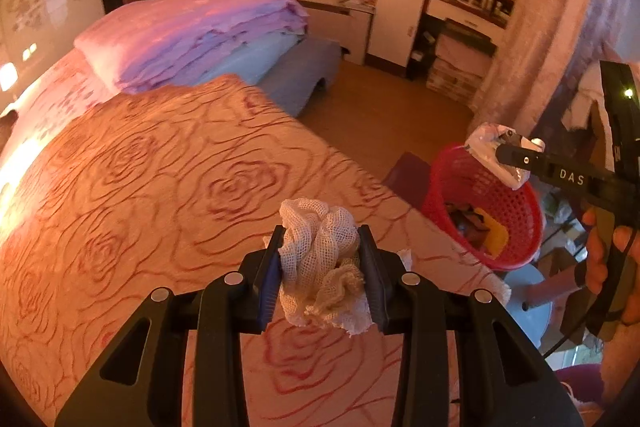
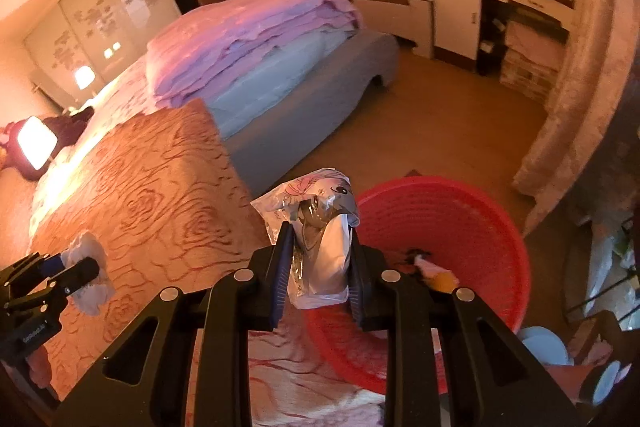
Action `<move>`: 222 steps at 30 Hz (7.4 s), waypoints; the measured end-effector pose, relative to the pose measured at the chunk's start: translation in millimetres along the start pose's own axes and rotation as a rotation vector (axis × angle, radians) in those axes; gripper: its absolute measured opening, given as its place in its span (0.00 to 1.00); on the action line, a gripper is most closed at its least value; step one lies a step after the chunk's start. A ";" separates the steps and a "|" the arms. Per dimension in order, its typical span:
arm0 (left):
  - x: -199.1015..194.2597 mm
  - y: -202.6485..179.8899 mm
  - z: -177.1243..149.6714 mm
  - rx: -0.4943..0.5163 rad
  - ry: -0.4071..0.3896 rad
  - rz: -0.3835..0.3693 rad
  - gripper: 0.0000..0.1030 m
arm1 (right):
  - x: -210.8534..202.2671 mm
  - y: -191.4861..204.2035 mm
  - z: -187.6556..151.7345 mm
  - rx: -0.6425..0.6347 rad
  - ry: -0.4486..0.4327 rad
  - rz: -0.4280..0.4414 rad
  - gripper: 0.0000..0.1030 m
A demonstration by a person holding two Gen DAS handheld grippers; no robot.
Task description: Collect trash
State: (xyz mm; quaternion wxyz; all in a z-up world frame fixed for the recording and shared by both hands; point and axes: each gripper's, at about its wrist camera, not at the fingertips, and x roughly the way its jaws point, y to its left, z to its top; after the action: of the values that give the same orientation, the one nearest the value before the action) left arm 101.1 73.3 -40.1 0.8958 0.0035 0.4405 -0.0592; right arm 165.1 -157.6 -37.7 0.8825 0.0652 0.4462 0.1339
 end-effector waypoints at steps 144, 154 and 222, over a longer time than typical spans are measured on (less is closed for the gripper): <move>-21.7 -60.5 -19.6 0.036 -0.132 0.040 0.88 | -81.5 -5.1 -81.5 0.081 -0.170 -0.177 0.93; -21.6 -63.0 -19.9 0.047 -0.126 0.037 0.89 | -80.1 -6.8 -84.3 0.085 -0.167 -0.176 0.93; -11.6 -69.3 -27.8 0.079 -0.099 0.007 0.89 | -68.6 -12.1 -100.1 0.122 -0.131 -0.179 0.93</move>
State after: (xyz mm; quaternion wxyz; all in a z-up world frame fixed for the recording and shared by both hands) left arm 64.6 7.2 -44.8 0.9158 0.0376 0.3929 -0.0738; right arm 47.8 -189.9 -47.1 0.9125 0.0872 0.3991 0.0228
